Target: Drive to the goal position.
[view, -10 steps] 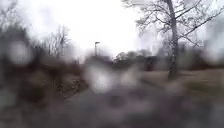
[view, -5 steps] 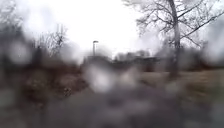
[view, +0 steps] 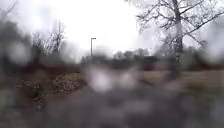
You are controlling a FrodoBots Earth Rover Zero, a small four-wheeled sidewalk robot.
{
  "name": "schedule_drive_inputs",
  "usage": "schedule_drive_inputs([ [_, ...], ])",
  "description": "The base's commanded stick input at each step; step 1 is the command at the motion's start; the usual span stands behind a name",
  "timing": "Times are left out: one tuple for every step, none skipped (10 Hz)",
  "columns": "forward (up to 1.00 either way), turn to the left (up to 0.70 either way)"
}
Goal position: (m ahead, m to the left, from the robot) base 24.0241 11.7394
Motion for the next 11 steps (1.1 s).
schedule_drive_inputs([
  [0.0, 0.0],
  [0.0, 0.0],
  [0.0, 0.0],
  [0.0, 0.0],
  [0.0, 0.0],
  [0.0, 0.0],
  [0.12, 0.0],
  [0.42, 0.0],
  [1.0, 0.0],
  [1.0, 0.0],
  [1.0, 0.0],
])
